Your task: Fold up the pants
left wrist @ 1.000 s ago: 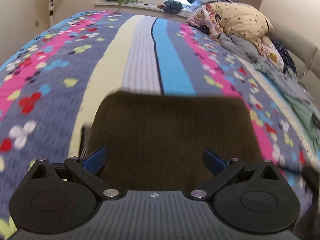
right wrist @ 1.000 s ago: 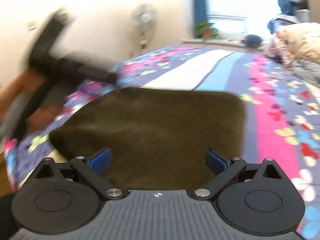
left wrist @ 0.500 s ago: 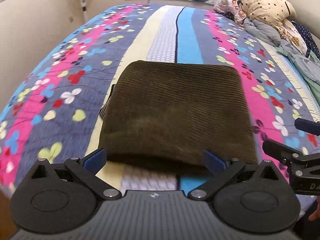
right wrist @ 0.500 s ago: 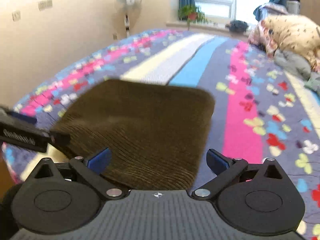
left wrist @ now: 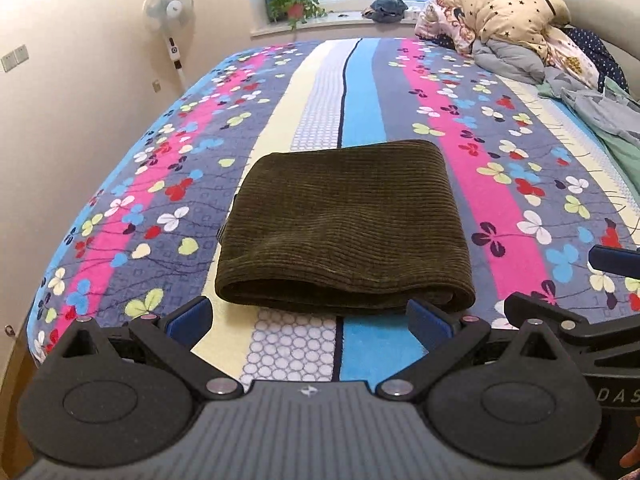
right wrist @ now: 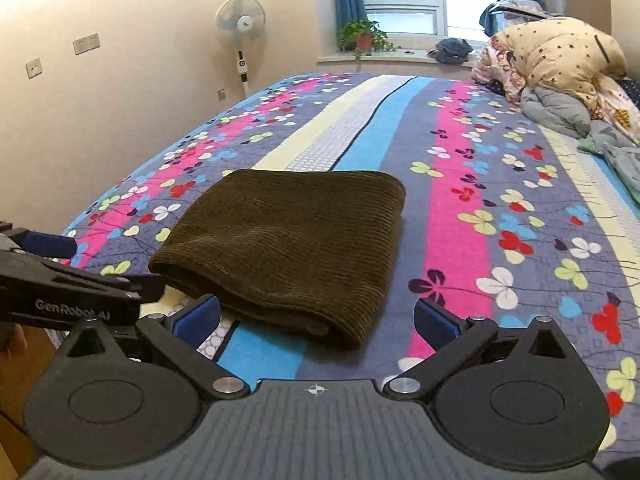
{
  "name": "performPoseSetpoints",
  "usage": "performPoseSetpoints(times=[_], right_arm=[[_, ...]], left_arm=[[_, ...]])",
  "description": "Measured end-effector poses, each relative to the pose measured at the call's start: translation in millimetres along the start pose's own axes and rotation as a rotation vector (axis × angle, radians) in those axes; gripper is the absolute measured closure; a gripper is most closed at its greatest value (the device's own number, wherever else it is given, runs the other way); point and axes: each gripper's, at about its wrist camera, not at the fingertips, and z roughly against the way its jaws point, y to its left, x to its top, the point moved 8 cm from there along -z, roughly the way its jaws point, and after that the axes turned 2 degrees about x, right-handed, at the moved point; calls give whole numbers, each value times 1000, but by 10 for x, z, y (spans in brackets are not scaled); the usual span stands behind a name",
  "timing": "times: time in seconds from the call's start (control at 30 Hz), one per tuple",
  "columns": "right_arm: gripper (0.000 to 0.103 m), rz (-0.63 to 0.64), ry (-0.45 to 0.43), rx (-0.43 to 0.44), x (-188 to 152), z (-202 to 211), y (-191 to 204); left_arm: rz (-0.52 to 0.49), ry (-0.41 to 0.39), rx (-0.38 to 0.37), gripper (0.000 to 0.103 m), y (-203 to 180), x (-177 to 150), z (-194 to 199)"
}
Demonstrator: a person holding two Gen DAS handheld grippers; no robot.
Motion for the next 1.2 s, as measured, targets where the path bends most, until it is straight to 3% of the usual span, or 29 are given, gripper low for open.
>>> performPoseSetpoints(times=[1.2], right_arm=[[1, 27, -3, 10, -11, 170, 121]], left_arm=[[-17, 3, 35, 0, 59, -7, 51]])
